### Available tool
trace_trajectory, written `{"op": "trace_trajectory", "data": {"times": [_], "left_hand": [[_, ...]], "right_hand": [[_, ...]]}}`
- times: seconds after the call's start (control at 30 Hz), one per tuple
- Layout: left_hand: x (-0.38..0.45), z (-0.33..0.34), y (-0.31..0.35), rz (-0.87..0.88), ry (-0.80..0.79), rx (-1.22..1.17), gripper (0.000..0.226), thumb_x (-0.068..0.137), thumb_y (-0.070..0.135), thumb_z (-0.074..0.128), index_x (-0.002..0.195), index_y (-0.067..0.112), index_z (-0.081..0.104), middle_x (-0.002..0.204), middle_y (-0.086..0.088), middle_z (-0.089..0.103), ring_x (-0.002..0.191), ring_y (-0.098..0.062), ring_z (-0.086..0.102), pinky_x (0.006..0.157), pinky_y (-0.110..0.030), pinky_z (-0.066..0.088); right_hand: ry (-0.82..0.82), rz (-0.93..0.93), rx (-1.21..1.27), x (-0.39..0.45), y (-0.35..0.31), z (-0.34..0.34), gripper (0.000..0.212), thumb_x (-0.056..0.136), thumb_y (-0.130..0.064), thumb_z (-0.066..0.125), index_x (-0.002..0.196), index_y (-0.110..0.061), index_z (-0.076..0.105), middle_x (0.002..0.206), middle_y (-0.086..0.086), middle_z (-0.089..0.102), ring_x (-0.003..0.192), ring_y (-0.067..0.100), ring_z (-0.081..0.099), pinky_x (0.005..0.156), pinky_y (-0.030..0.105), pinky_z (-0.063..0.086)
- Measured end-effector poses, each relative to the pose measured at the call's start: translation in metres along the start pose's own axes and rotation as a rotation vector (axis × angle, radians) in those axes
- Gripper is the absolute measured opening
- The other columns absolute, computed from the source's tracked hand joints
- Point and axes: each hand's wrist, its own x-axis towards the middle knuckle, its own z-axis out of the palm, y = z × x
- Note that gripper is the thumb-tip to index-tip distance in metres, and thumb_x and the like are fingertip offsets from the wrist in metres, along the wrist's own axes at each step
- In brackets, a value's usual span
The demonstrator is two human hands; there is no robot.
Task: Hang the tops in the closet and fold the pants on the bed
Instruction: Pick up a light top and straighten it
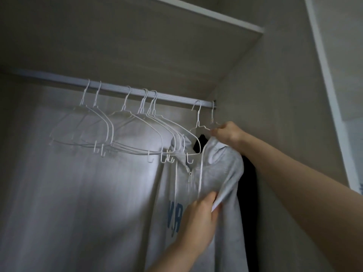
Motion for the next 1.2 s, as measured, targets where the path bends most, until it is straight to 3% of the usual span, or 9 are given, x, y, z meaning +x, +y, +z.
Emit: {"op": "trace_trajectory", "data": {"times": [0.1, 0.17, 0.37, 0.47, 0.57, 0.7, 0.83, 1.0, 1.2], "left_hand": [[0.001, 0.000, 0.002, -0.003, 0.015, -0.007, 0.022, 0.097, 0.023, 0.051, 0.079, 0.024, 0.039, 0.080, -0.010, 0.062, 0.080, -0.033, 0.056, 0.063, -0.042, 0.039], [0.006, -0.002, 0.003, -0.004, 0.028, -0.002, 0.022, 0.097, 0.024, 0.052, 0.078, 0.025, 0.040, 0.080, -0.009, 0.063, 0.079, -0.032, 0.058, 0.062, -0.040, 0.038], [0.038, -0.013, -0.003, -0.032, 0.101, -0.021, 0.012, 0.096, 0.022, 0.055, 0.087, 0.015, 0.054, 0.079, -0.008, 0.064, 0.077, -0.030, 0.060, 0.066, -0.042, 0.046], [0.053, -0.020, -0.012, -0.055, 0.136, -0.003, 0.012, 0.096, 0.020, 0.055, 0.089, 0.011, 0.055, 0.077, -0.008, 0.063, 0.074, -0.029, 0.059, 0.066, -0.043, 0.046], [0.057, -0.025, -0.023, -0.094, 0.112, -0.017, 0.013, 0.097, 0.019, 0.054, 0.089, 0.009, 0.054, 0.070, -0.004, 0.057, 0.069, -0.026, 0.056, 0.066, -0.044, 0.046], [0.054, -0.029, -0.034, -0.136, 0.006, 0.071, 0.016, 0.099, 0.021, 0.052, 0.085, 0.014, 0.046, 0.083, -0.014, 0.063, 0.081, -0.033, 0.059, 0.065, -0.035, 0.038], [0.041, -0.024, -0.036, -0.176, -0.079, 0.085, 0.015, 0.099, 0.020, 0.051, 0.087, 0.017, 0.044, 0.091, -0.019, 0.063, 0.088, -0.036, 0.058, 0.072, -0.037, 0.040], [0.031, -0.024, -0.028, -0.241, -0.044, 0.071, 0.012, 0.095, 0.014, 0.054, 0.104, 0.006, 0.056, 0.095, -0.019, 0.065, 0.093, -0.036, 0.060, 0.076, -0.037, 0.042], [0.008, -0.037, -0.009, -0.331, -0.024, 0.094, 0.011, 0.092, 0.016, 0.057, 0.092, 0.006, 0.052, 0.095, -0.018, 0.065, 0.095, -0.036, 0.058, 0.080, -0.039, 0.045]], "right_hand": [[0.026, 0.016, 0.027, -0.001, 0.001, -0.005, 0.028, 0.090, -0.016, 0.060, 0.064, -0.007, 0.056, 0.059, -0.001, 0.052, 0.053, 0.006, 0.047, 0.035, 0.008, 0.034], [0.056, 0.013, 0.037, 0.000, -0.004, -0.009, 0.023, 0.091, -0.018, 0.058, 0.072, -0.004, 0.060, 0.060, 0.001, 0.053, 0.054, 0.008, 0.048, 0.042, 0.016, 0.039], [0.143, -0.034, 0.119, 0.022, -0.025, -0.012, 0.031, 0.091, -0.021, 0.058, 0.062, -0.010, 0.054, 0.063, 0.002, 0.052, 0.064, 0.014, 0.050, 0.063, 0.025, 0.039], [0.148, -0.051, 0.110, 0.040, -0.035, -0.004, 0.017, 0.090, -0.017, 0.056, 0.092, -0.003, 0.066, 0.089, 0.011, 0.060, 0.087, 0.017, 0.053, 0.076, 0.029, 0.041], [0.156, 0.019, 0.096, 0.052, -0.036, 0.009, 0.033, 0.091, -0.017, 0.056, 0.116, 0.004, 0.063, 0.116, 0.019, 0.064, 0.109, 0.024, 0.059, 0.088, 0.032, 0.045], [0.127, 0.131, 0.066, 0.056, -0.023, 0.036, 0.040, 0.092, -0.021, 0.059, 0.120, 0.009, 0.058, 0.125, 0.024, 0.059, 0.118, 0.034, 0.056, 0.084, 0.032, 0.042], [0.078, 0.127, 0.110, 0.054, -0.011, 0.049, 0.048, 0.091, -0.028, 0.061, 0.124, 0.007, 0.056, 0.129, 0.021, 0.058, 0.121, 0.032, 0.055, 0.102, 0.037, 0.043], [0.001, 0.072, 0.033, 0.040, -0.021, 0.041, 0.048, 0.092, -0.026, 0.057, 0.125, 0.009, 0.054, 0.131, 0.023, 0.056, 0.120, 0.036, 0.054, 0.100, 0.038, 0.045], [0.201, 0.034, -0.024, -0.013, -0.032, 0.035, 0.051, 0.091, -0.023, 0.051, 0.132, 0.003, 0.036, 0.134, 0.026, 0.050, 0.124, 0.041, 0.048, 0.097, 0.034, 0.040]]}}
